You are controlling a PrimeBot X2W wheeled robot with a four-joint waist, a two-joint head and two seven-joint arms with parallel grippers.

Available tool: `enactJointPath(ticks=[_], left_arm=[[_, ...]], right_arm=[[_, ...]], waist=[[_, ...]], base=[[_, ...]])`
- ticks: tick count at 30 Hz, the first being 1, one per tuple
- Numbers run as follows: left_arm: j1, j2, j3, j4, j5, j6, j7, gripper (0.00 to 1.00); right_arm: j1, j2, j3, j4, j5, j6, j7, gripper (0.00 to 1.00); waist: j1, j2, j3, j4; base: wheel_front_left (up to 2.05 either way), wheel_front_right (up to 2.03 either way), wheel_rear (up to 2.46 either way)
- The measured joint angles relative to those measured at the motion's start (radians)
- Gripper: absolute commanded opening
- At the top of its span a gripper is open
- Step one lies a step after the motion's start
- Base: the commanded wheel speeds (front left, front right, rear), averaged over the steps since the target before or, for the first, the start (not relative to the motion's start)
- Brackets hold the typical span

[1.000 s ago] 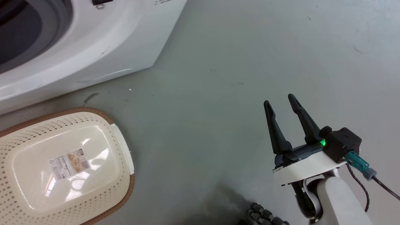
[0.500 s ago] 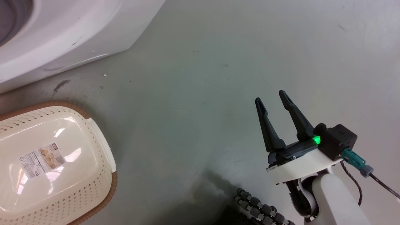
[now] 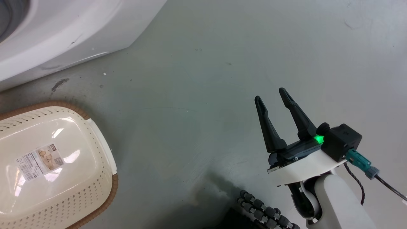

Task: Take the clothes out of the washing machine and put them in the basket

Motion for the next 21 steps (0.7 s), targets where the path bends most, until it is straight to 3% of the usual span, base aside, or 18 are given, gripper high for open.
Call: enactJointPath(ticks=[8, 21], left_arm=[[0.058, 0.009, 0.016, -0.114, 0.000, 0.091, -0.084, 0.00], [0.158, -0.046, 0.063, -0.151, -0.028, 0.214, -0.419, 0.00]], right_arm=[[-0.001, 0.000, -0.001, 0.003, 0.009, 0.000, 0.000, 1.00], [-0.006, 0.000, -0.023, 0.018, -0.013, 0.000, 0.000, 1.00]], waist=[[0.0000, 0.0000, -0.007, 0.002], [0.0000, 0.0000, -0.081, 0.030]], base=[[0.00, 0.00, 0.00], [0.00, 0.00, 0.00]])
